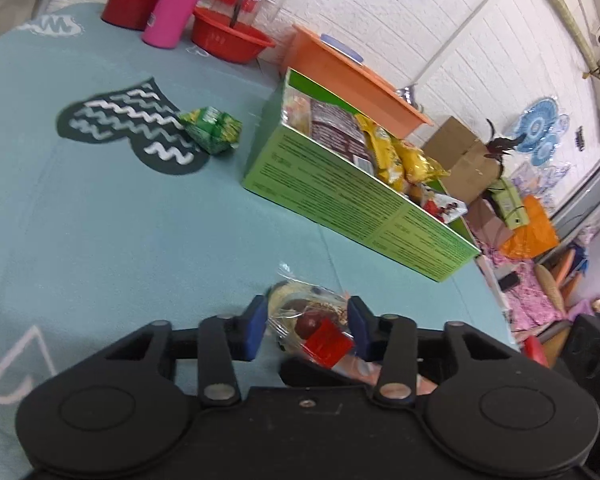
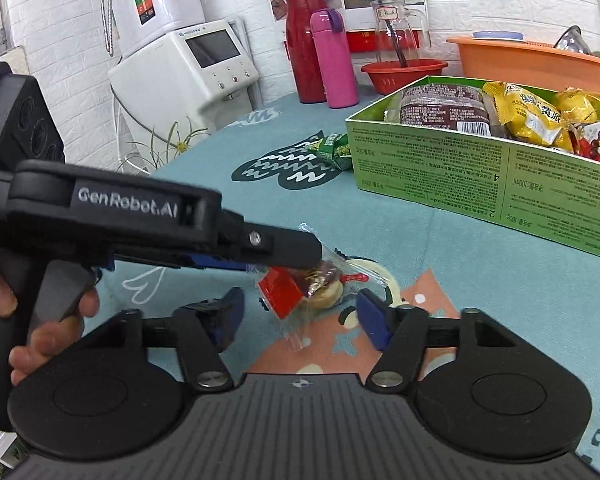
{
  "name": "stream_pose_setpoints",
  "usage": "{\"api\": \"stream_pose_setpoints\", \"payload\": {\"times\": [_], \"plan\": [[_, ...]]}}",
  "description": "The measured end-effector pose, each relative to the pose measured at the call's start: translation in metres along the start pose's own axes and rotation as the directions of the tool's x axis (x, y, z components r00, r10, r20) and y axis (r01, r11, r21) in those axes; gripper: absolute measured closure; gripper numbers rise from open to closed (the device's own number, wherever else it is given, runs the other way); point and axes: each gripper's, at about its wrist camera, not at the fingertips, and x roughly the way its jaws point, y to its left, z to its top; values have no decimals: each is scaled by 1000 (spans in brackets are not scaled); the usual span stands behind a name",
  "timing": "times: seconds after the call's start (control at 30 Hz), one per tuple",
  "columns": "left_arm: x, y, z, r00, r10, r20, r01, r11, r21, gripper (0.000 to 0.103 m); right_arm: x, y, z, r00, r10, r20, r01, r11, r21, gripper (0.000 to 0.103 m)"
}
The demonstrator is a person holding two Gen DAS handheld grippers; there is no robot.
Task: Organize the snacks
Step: 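Grasp the clear bag with red label using the left gripper, then carry the clear red-label bag into the green box and open the left gripper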
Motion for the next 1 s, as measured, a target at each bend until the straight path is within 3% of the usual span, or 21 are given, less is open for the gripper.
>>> {"api": "stream_pose_setpoints", "payload": {"times": [0.07,0.17,0.4,0.63,1.0], "plan": [[-1,-5,-2,1000,2,11,-3,1000,27,37,2,-2,-2,1000,-10,2,10,1000,3,48],[-2,-12,-3,1000,-14,13,14,999,41,37,-4,-5,-4,1000,-20,8,20,1000,-5,51],[-5,-46,13,995,-81,60,74,992,105,37,-31,-13,4,993,-65,102,68,997,-27,53],[10,-87,48,981,-164,103,142,972,190,38,-57,-34,31,959,-138,248,154,987,-47,53],[62,-110,87,970,-222,103,192,950,245,38,-55,-82,62,920,-225,321,243,970,-17,53]]}}
